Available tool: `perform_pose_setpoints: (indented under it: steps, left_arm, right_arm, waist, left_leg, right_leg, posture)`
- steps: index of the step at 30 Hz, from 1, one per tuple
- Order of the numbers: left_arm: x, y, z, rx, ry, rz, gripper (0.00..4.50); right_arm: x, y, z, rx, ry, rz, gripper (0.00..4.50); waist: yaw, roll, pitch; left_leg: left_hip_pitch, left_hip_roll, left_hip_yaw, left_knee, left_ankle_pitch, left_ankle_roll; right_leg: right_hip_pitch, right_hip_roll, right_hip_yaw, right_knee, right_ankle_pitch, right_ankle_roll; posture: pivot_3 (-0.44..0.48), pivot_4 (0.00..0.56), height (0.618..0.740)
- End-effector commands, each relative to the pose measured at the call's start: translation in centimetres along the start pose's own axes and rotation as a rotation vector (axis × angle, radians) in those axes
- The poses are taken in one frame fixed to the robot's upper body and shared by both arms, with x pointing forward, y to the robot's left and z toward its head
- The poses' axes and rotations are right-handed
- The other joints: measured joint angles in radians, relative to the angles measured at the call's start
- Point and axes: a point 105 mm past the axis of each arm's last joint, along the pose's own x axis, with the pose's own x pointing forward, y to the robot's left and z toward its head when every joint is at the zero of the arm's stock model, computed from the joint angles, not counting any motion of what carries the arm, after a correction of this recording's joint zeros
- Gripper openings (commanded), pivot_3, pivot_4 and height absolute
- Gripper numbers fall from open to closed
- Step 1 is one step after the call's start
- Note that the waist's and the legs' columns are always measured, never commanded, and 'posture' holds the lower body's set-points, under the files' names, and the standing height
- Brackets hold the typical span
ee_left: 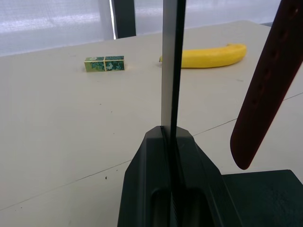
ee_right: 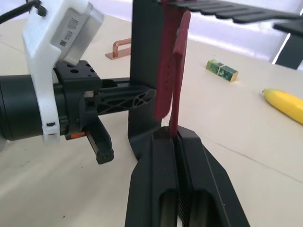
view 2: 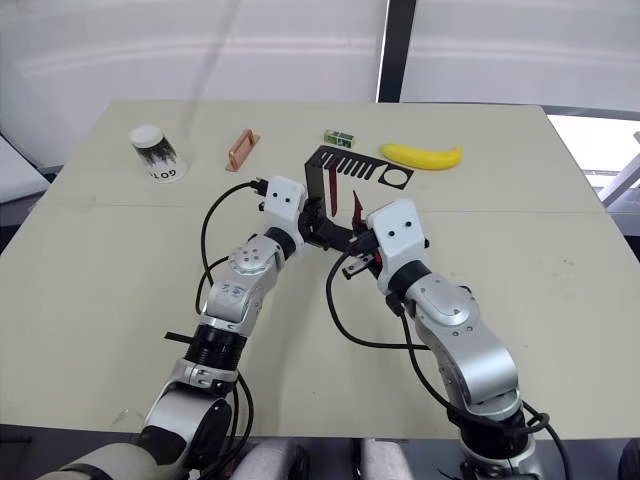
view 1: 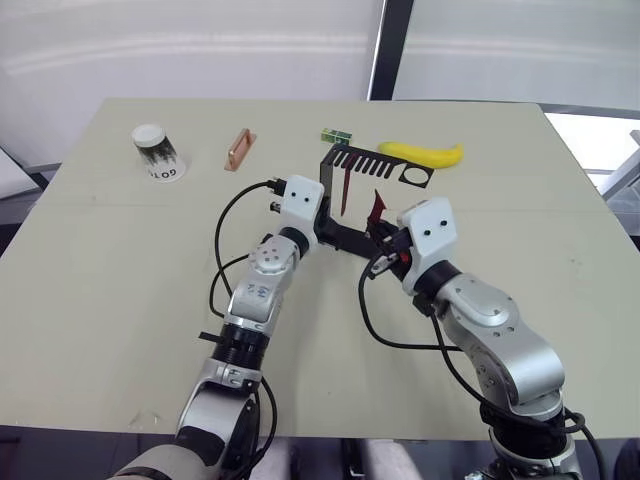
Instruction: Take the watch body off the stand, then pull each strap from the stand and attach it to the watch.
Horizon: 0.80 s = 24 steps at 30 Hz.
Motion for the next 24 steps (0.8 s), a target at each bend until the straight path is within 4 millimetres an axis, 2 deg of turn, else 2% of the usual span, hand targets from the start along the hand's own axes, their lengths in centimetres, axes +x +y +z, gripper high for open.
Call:
perform_pose_setpoints:
  steps: [1,2,7,8,12,15,18,21,24]
  left_arm:
    - [-0.4,-0.5,1.2,-0.005,-0.050,-0.056,1.33]
    - [-0.7,-0.4,1.2,0.006,-0.050,-0.073,1.74]
    - [-2.6,1.1,1.1,0.077,-0.041,-0.145,4.30]
    - [-3.1,1.5,1.0,0.091,-0.035,-0.164,4.41]
    - [-5.1,3.1,0.7,0.107,-0.017,-0.214,4.41]
    - [-6.7,3.8,0.4,0.034,0.007,-0.297,4.41]
    - [-9.3,3.0,0.7,-0.160,0.038,-0.532,4.41]
    - [-11.7,1.9,2.3,-0.280,0.044,-0.767,4.41]
    - [-12.4,0.9,3.9,-0.335,0.018,-0.897,4.41]
  right_arm:
    - [-0.7,0.3,1.3,0.026,-0.055,0.036,0.00]
    - [-0.8,0.6,1.4,0.042,-0.059,0.067,0.00]
    - [-1.7,1.0,1.7,0.073,-0.068,0.186,0.00]
    - [-1.9,0.9,1.7,0.076,-0.065,0.208,0.00]
    - [-2.6,0.7,1.6,0.074,-0.050,0.303,0.00]
    - [-2.9,0.7,1.7,0.106,-0.039,0.368,0.00]
    - [-3.2,0.9,1.6,0.166,-0.029,0.456,0.00]
    - [-3.9,1.6,1.8,0.241,-0.021,0.578,0.00]
    - [-4.4,2.2,2.0,0.283,-0.013,0.676,0.00]
  waist:
    - [0.000,0.000,0.000]
    - [-0.001,0.000,0.000]
    - [-0.003,0.000,0.000]
    - [-0.002,0.000,0.000]
    - [0.000,0.000,0.000]
    - [0.000,0.000,0.000]
    - [-0.002,0.000,0.000]
    - [-0.001,0.000,0.000]
    - [0.001,0.000,0.000]
  left_leg:
    - [0.000,0.000,0.000,0.000,0.000,0.000]
    - [0.000,0.000,0.000,0.000,0.000,0.000]
    - [0.000,0.000,0.000,0.000,0.000,0.000]
    - [0.000,0.000,0.000,0.000,0.000,0.000]
    - [0.000,0.000,0.000,0.000,0.000,0.000]
    - [0.000,0.000,-0.001,0.000,0.000,0.000]
    - [0.000,0.000,-0.001,0.000,0.000,0.000]
    - [0.000,0.000,-0.001,0.000,0.000,0.000]
    - [0.000,0.000,-0.002,0.000,0.000,0.000]
  right_leg:
    - [0.000,0.000,0.000,0.000,0.000,0.000]
    - [0.000,0.000,0.000,0.000,0.000,0.000]
    - [0.000,0.000,0.000,0.000,0.000,0.000]
    - [0.000,0.000,0.000,0.000,0.000,0.000]
    - [0.000,0.000,0.000,-0.001,0.000,0.000]
    - [0.000,0.000,0.000,-0.001,0.000,0.000]
    - [0.000,0.000,0.000,-0.001,0.000,0.000]
    - [0.000,0.000,-0.001,-0.001,0.000,0.000]
    - [0.001,0.000,-0.001,-0.002,0.000,0.000]
  posture:
    - [0.000,0.150,0.740]
    - [0.000,0.150,0.740]
    - [0.000,0.150,0.740]
    - [0.000,0.150,0.740]
    - [0.000,0.150,0.740]
    - [0.000,0.150,0.740]
    - [0.000,0.150,0.740]
    - [0.000,0.150,0.740]
    - [0.000,0.150,0.740]
